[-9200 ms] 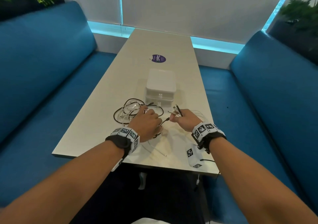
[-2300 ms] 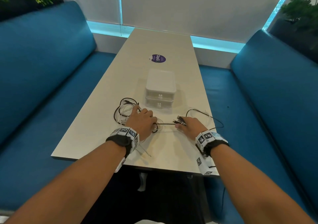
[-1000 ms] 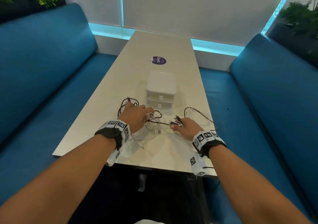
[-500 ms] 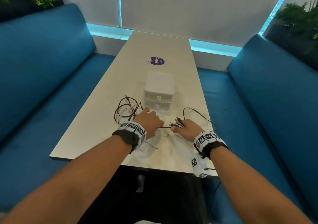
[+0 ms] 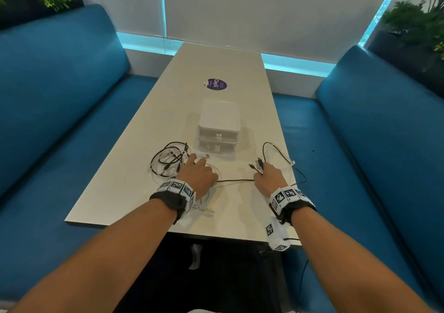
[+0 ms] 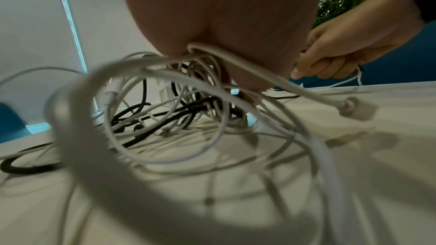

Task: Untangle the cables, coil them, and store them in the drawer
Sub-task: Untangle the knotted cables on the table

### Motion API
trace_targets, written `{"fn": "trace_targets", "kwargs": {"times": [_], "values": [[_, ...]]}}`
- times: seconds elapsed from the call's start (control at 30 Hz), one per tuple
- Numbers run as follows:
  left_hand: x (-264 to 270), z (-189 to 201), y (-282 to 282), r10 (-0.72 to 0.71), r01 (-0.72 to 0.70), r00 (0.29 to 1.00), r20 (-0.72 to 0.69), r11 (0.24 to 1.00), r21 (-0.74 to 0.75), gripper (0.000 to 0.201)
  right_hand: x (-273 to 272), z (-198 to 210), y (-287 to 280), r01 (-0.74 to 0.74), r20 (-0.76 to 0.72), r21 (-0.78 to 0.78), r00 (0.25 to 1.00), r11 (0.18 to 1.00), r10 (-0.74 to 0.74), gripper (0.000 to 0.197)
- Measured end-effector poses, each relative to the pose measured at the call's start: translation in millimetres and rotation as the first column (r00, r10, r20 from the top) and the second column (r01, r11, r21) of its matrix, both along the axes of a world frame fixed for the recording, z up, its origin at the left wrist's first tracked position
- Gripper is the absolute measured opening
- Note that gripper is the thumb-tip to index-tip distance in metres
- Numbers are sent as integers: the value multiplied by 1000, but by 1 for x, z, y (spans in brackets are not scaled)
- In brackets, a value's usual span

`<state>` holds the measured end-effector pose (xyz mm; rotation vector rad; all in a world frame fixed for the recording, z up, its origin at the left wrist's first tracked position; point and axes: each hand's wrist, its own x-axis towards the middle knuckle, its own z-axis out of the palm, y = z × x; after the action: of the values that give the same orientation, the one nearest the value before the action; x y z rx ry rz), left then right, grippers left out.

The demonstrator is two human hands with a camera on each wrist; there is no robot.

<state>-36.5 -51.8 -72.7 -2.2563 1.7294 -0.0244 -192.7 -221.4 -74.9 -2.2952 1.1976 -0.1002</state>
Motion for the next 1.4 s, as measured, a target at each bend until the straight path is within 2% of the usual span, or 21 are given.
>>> {"fn": "trace_targets", "kwargs": {"times": [0.07,0.17,0.23,0.3,0.5,0.6,0.73,0.9,1.0,1.13,1.27,1.4], "values": [[-1,0,0,2,-2,1000,3,1000,2,24,10,3,9,-38,67,-19,997,999,39,26],[-3,-2,0,13,-13,1000,5,999,-33,22,26,4,27,-190,75,8,979,982,189,37],[-3,-2,0,28,-28,1000,1,997,-73,21,34,-1,38,-308,10,51,951,950,307,34],[-4,-2,1,36,-36,999,-2,995,-97,21,36,-7,46,-377,-41,73,924,923,380,24],[-2,0,6,9,-7,999,32,998,-55,30,21,-9,38,-326,-69,86,941,941,332,21],[4,3,10,12,-12,999,40,1000,-3,31,-3,-7,8,-197,-100,38,975,980,200,16],[5,1,10,28,-27,1000,12,999,-21,30,-13,-8,-9,-125,-148,-19,982,992,121,24],[1,0,7,41,-41,999,11,999,-31,31,12,-7,14,-22,34,-85,999,996,25,31],[1,1,7,48,-48,999,-6,998,-27,30,29,-3,30,-113,88,-84,989,990,120,32],[2,-1,5,63,-63,998,-11,997,-46,33,39,-6,45,-314,-38,-31,949,949,313,33],[2,-4,6,52,-52,999,-9,995,-84,34,35,-11,47,-307,-31,40,951,951,309,23],[5,-8,8,26,-24,1000,14,994,-108,31,28,-8,40,-361,-70,-4,930,933,360,26]]}}
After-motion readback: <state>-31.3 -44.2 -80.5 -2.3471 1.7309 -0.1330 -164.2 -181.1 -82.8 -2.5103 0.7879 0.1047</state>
